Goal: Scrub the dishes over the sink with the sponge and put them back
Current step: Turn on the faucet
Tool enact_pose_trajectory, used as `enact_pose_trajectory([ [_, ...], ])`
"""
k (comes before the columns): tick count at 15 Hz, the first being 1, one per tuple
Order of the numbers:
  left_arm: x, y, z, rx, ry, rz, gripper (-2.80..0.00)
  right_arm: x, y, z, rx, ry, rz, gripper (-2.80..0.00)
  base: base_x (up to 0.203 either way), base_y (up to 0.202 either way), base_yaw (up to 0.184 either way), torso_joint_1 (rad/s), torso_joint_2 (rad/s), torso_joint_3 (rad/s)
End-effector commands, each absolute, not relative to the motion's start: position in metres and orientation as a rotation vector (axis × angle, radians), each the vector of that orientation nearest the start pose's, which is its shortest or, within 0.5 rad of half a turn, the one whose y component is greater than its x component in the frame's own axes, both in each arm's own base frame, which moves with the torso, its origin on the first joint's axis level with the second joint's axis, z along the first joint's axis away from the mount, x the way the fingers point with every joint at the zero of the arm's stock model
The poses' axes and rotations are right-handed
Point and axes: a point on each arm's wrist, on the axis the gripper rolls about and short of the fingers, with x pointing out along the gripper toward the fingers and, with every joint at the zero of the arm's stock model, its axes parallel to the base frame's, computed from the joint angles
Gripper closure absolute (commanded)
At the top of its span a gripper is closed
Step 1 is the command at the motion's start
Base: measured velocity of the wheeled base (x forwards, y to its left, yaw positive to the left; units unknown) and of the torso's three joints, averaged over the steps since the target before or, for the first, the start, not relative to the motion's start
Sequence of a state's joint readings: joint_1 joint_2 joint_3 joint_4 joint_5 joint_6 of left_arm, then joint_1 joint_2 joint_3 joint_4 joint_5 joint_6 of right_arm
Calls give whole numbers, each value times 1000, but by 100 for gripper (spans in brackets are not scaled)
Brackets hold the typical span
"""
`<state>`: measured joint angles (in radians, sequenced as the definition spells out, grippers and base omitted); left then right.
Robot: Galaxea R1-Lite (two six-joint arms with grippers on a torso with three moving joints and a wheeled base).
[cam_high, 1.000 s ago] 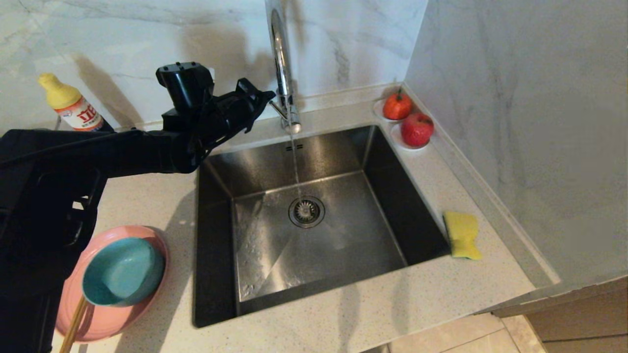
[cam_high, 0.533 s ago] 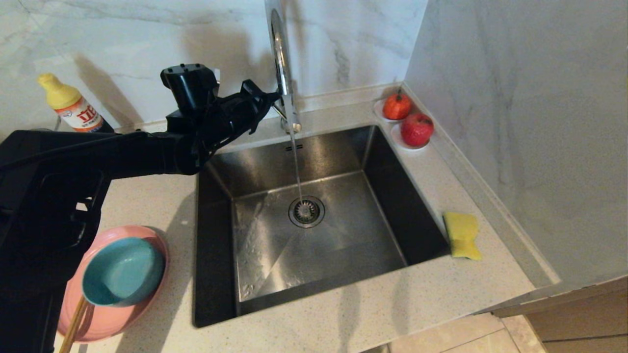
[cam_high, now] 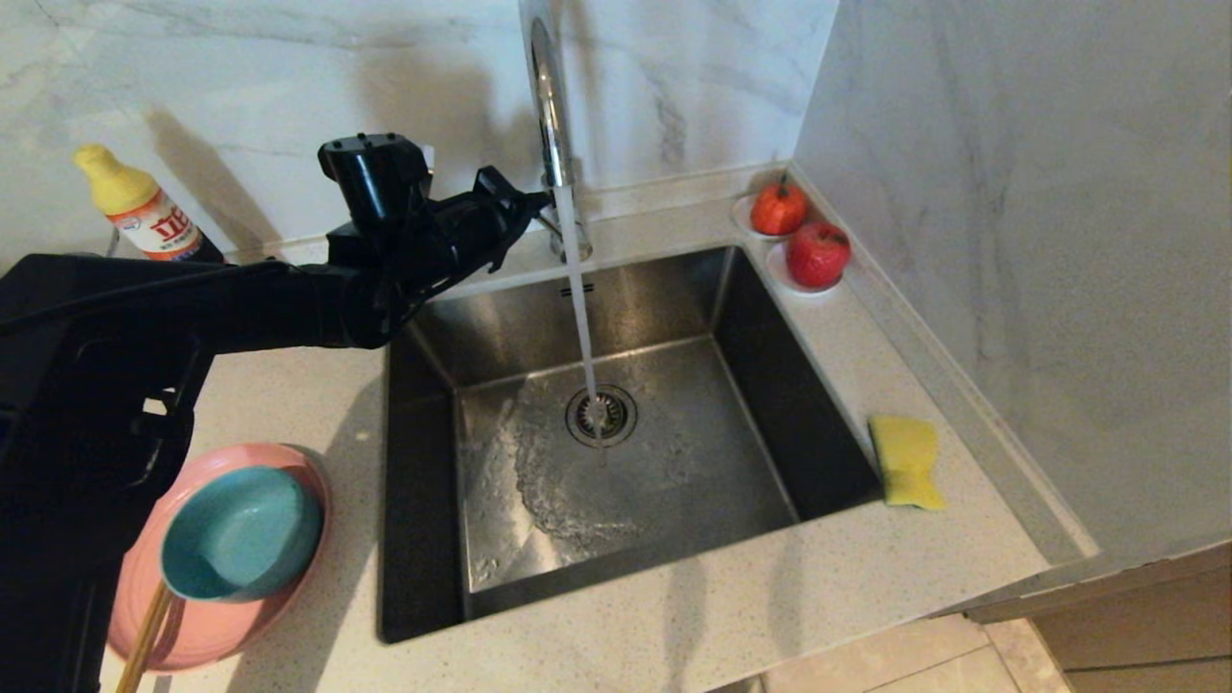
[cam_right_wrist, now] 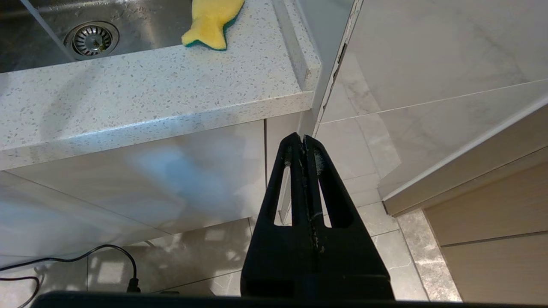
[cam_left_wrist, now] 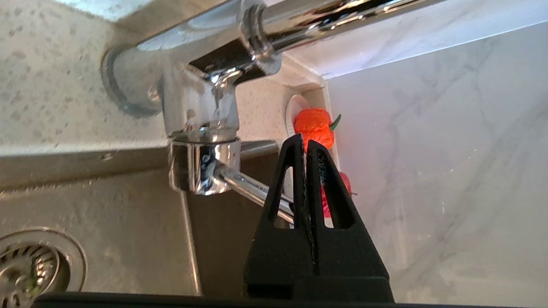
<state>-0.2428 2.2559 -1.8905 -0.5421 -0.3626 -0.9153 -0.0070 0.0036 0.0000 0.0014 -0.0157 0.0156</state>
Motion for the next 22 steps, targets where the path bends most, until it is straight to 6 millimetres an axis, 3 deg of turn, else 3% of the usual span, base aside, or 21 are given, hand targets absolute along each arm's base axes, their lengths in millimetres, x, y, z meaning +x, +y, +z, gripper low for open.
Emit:
enact_pose_trajectory([
  [1, 457, -122, 263, -877, 108, -646, 0, -23, 0, 75, 16, 5, -23, 0, 0, 0, 0, 0, 0, 0],
  [18, 439, -122, 253, -873, 165, -667, 0, -22, 0, 75, 15, 6, -23, 0, 0, 0, 0, 0, 0, 0],
  [22, 437, -113, 281, -867, 76, -680, 0, -22, 0, 75, 15, 6, -23, 0, 0, 0, 0, 0, 0, 0],
])
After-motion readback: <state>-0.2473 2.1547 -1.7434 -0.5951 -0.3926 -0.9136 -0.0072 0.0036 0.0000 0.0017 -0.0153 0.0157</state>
